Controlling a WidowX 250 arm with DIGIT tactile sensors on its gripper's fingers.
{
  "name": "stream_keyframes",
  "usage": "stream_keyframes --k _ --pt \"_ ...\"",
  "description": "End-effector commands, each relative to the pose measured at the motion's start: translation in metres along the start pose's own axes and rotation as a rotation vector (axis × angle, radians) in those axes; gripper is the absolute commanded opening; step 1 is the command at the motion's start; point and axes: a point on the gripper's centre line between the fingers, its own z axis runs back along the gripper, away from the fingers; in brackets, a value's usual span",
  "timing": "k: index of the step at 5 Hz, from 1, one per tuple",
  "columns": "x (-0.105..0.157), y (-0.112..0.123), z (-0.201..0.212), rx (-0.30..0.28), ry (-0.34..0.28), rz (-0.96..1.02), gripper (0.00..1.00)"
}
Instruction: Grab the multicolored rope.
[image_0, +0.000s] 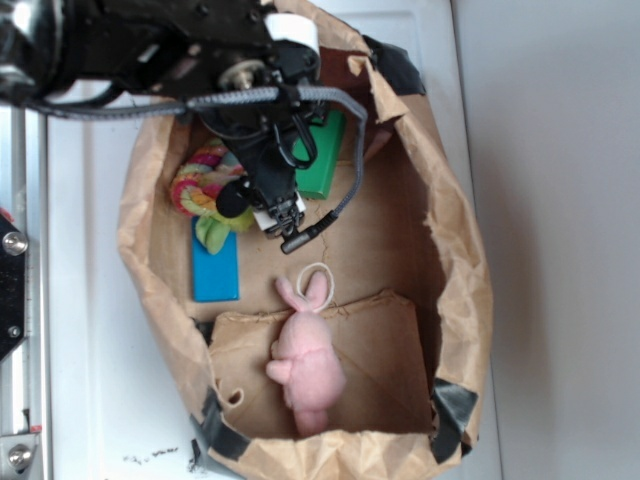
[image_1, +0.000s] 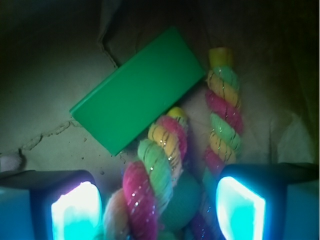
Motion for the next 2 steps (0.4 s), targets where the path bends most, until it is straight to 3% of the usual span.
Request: stream_keyframes --k 1,2 --pt "0.0048 -0.0027 0.0116 -0.023 -0.040 -0.017 0.00" --pt "0.0046 -0.0021 0.0153 -0.030 -0.043 -0.021 0.00"
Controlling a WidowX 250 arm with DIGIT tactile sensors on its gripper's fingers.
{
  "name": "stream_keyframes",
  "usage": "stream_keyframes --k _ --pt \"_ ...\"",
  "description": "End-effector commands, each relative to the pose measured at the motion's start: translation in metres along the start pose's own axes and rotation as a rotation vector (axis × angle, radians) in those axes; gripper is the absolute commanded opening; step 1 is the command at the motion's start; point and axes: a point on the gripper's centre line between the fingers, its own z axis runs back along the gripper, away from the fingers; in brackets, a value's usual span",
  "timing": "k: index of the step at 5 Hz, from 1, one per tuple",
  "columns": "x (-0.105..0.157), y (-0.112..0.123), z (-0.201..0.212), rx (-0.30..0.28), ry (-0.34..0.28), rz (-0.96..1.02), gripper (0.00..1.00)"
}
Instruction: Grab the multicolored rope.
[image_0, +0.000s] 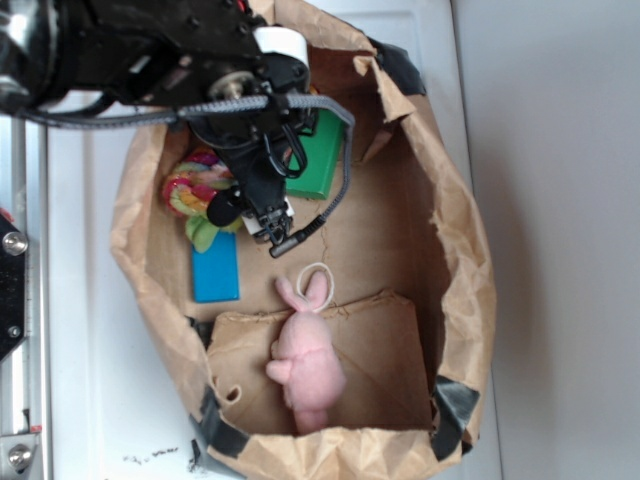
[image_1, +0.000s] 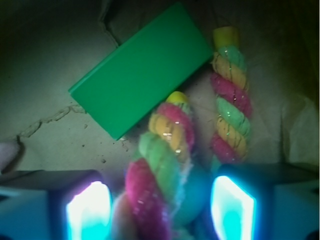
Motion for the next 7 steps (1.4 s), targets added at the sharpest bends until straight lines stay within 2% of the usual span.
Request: stream_keyframes --k 1,4,7 --pt "0.012 0.002 0.019 -0.014 -0.051 -0.009 0.00" --pt "0.022 0.000 0.047 -0.059 -0.061 0.010 0.00" --pt "0.021 -0.019 0.084 -0.123 -0.082 -0.007 0.00"
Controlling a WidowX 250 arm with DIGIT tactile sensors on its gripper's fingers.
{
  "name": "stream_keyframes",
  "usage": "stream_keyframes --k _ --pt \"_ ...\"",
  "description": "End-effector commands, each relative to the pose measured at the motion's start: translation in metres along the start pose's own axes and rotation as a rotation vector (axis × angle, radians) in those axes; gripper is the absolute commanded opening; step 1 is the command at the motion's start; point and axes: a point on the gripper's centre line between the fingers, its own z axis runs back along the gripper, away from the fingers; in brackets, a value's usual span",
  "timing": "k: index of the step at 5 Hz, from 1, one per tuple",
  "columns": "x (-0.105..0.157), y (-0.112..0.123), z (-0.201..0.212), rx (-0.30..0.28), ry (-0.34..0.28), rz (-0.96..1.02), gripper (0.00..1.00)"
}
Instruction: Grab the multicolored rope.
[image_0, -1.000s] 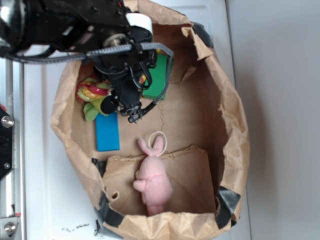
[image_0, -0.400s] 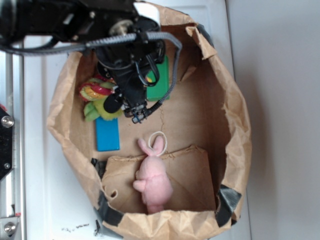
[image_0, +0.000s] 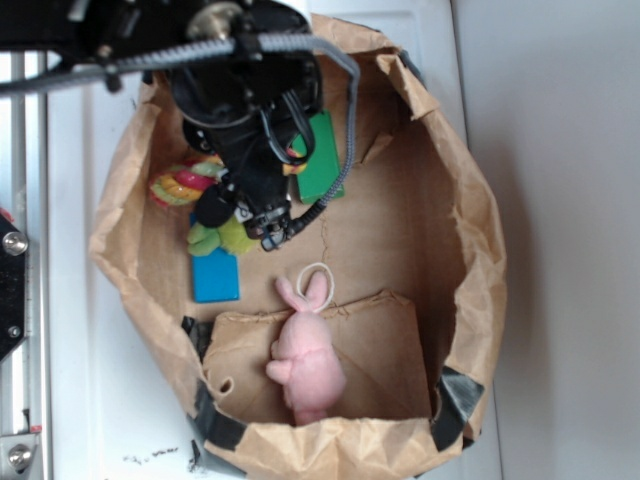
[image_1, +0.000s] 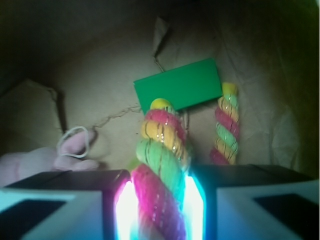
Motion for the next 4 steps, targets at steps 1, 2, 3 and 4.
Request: stream_keyframes --k 1,2,3,4 --pt "0.012 -0.007 0.029 -0.024 -0.072 -0.020 0.00" --pt "0.010 -0.020 0.036 -0.052 -0.068 -0.035 0.00" --pt "0.003 -0.040 0.044 -0.055 -0.077 -0.060 0.00" --pt "0.001 -0.063 0.053 0.003 -0.074 -0.081 0.00"
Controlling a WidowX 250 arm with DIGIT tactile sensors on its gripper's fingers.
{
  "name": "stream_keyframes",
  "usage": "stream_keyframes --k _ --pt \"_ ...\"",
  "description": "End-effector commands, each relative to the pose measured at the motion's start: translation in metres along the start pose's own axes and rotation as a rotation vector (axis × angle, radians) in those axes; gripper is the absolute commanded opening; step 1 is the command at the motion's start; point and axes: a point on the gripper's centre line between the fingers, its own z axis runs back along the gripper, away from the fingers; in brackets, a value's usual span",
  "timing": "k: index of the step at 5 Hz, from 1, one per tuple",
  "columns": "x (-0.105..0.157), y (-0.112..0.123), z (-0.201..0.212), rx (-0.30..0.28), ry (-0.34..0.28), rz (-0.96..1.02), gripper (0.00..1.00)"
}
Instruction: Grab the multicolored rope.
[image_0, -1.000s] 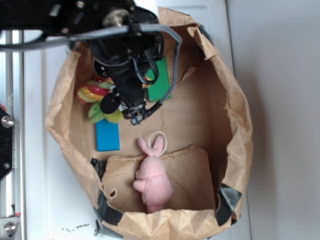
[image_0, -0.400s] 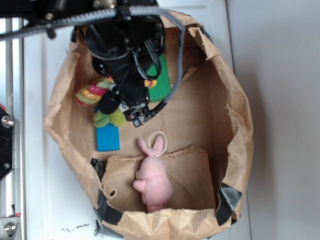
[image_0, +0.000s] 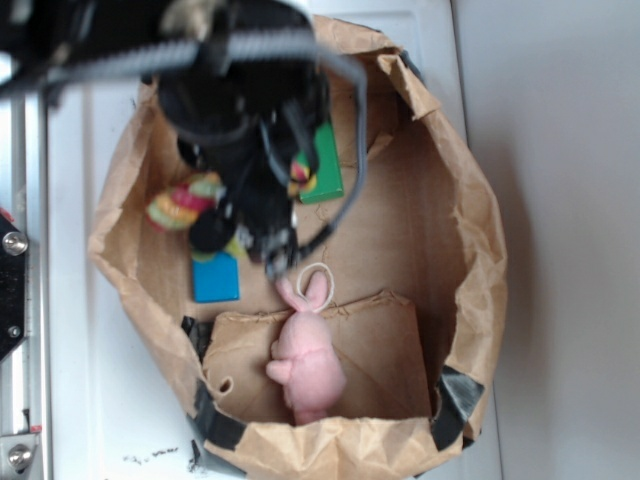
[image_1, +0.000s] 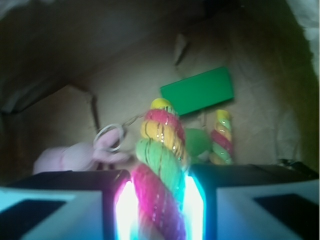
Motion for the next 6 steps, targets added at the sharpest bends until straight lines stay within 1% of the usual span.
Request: stream_keyframes --k 1,2,3,4,5,6 --pt "0.011 -0.039 0.025 0.078 -0.047 -0.045 0.00" --pt "0.020 -0.040 0.030 0.074 -0.044 -0.039 0.00" --pt "0.029 -0.036 0.037 0.026 -0.038 -0.023 0.00" --pt "0.034 -0.038 0.040 0.031 -0.027 -0.021 0.00" --pt "0.034 -0.041 0.041 0.052 -0.040 -0.019 0.00" --pt "0.034 -0.043 0.040 0.056 -0.045 -0.008 0.00"
